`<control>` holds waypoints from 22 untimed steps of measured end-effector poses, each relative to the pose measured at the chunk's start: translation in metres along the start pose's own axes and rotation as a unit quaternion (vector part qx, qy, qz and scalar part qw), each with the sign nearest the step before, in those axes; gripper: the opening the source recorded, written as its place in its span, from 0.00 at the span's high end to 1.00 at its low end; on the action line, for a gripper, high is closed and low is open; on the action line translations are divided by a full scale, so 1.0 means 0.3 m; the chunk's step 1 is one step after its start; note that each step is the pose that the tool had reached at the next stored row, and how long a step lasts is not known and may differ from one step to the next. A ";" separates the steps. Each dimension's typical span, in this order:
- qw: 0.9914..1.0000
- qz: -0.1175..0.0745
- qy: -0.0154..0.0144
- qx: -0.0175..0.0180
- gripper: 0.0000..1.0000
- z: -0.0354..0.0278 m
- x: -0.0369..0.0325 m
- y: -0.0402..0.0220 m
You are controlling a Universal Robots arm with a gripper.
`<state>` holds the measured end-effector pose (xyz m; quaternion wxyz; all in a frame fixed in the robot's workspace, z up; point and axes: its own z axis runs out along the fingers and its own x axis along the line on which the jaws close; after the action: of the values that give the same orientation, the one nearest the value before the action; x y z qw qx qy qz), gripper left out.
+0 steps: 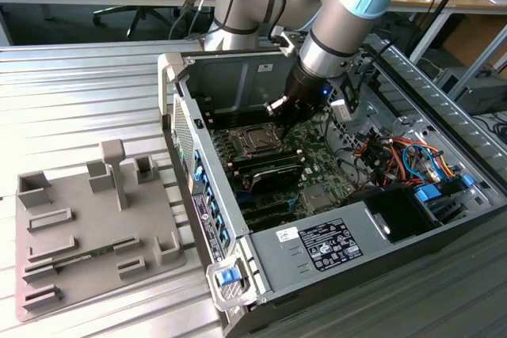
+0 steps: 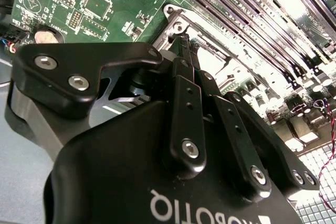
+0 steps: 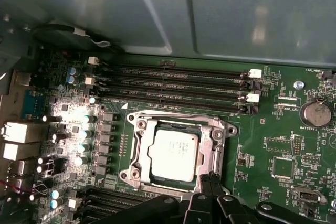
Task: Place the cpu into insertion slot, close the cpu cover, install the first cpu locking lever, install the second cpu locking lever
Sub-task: 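Install the second cpu locking lever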
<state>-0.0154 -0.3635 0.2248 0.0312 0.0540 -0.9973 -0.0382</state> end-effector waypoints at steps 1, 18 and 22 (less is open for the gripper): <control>1.000 0.000 0.000 0.000 0.89 0.001 0.001 0.000; 1.000 0.000 0.000 0.000 0.89 0.043 0.013 -0.002; 1.000 0.000 0.000 0.000 0.89 0.040 -0.009 -0.004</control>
<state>-0.0135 -0.3637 0.2126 0.0313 0.0540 -0.9973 -0.0382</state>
